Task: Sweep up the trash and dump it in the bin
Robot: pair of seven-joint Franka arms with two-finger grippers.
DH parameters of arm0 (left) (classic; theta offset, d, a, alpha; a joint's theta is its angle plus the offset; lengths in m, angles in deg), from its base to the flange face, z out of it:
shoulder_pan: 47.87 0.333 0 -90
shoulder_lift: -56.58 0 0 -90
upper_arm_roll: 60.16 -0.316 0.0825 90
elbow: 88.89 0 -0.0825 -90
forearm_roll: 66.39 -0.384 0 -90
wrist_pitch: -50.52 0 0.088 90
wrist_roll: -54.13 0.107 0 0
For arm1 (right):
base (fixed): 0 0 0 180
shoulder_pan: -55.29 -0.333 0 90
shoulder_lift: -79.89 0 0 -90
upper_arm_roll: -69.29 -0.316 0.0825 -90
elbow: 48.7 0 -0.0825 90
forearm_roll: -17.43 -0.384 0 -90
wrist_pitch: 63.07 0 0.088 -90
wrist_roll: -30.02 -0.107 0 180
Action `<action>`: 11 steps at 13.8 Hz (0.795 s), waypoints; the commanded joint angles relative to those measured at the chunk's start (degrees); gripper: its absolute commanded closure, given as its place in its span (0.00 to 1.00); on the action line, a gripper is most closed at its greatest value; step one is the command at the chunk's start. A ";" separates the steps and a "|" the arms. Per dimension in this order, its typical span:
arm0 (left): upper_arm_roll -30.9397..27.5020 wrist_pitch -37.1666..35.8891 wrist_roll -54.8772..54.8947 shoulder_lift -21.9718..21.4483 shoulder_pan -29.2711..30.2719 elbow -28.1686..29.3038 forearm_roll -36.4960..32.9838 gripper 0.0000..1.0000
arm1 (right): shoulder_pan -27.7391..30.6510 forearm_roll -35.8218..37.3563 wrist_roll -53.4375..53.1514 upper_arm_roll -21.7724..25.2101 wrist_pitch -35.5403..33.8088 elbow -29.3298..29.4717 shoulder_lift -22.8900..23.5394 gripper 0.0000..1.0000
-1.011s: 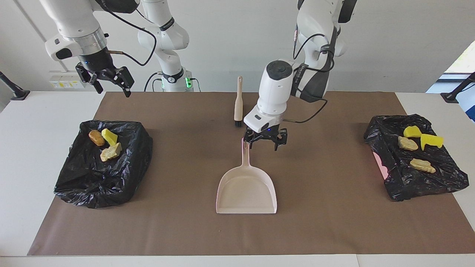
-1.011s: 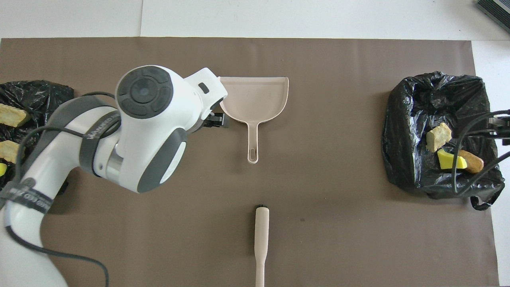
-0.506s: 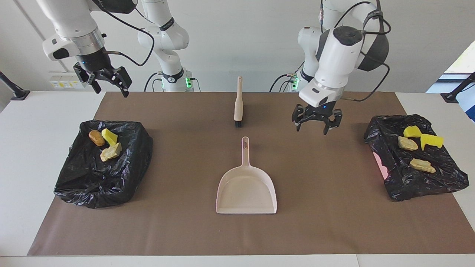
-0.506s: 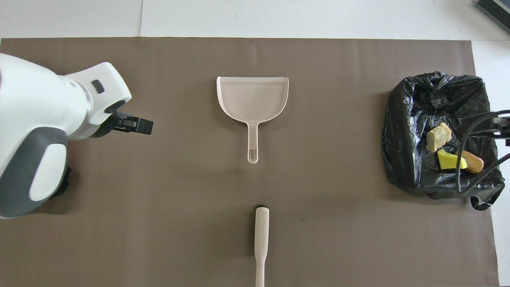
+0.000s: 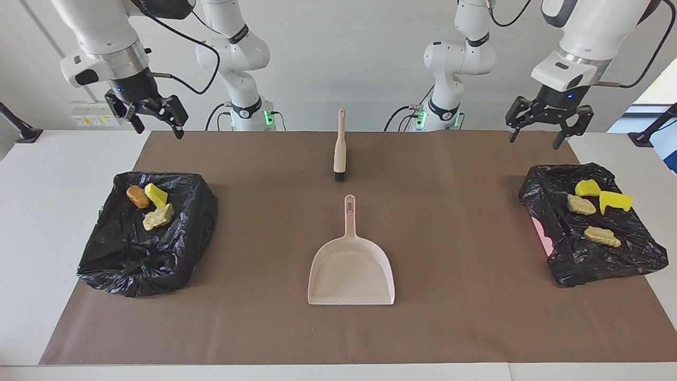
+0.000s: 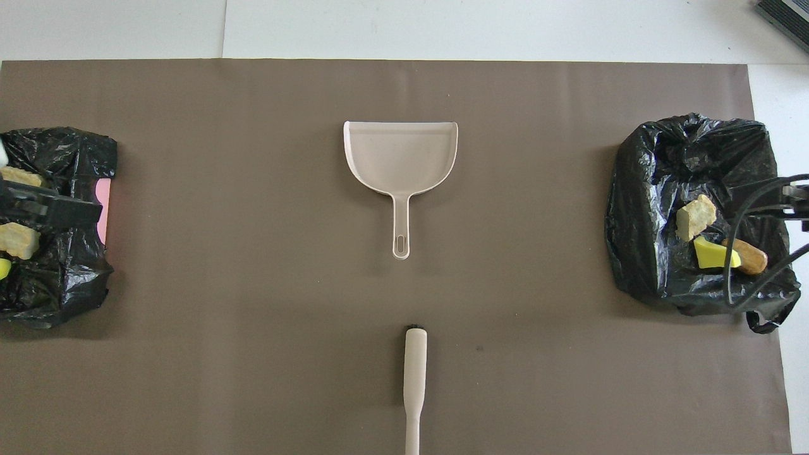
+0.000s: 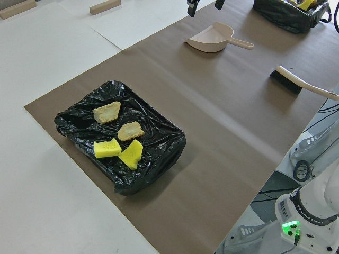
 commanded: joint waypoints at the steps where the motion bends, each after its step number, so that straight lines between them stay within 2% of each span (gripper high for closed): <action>1: 0.54 -4.13 -0.39 4.74 2.14 -7.67 2.79 0.00 | 0.04 -1.00 1.03 0.32 -1.25 1.05 0.34 0.00; 5: 0.90 -1.49 -4.60 2.54 1.62 -4.08 2.89 0.00 | -0.92 -0.82 1.47 -0.03 -2.21 0.61 -0.10 0.00; 11: 0.98 -1.58 -5.15 0.08 1.35 -0.47 2.80 0.00 | -0.84 -1.17 6.56 -0.30 -2.04 -0.27 -0.54 0.00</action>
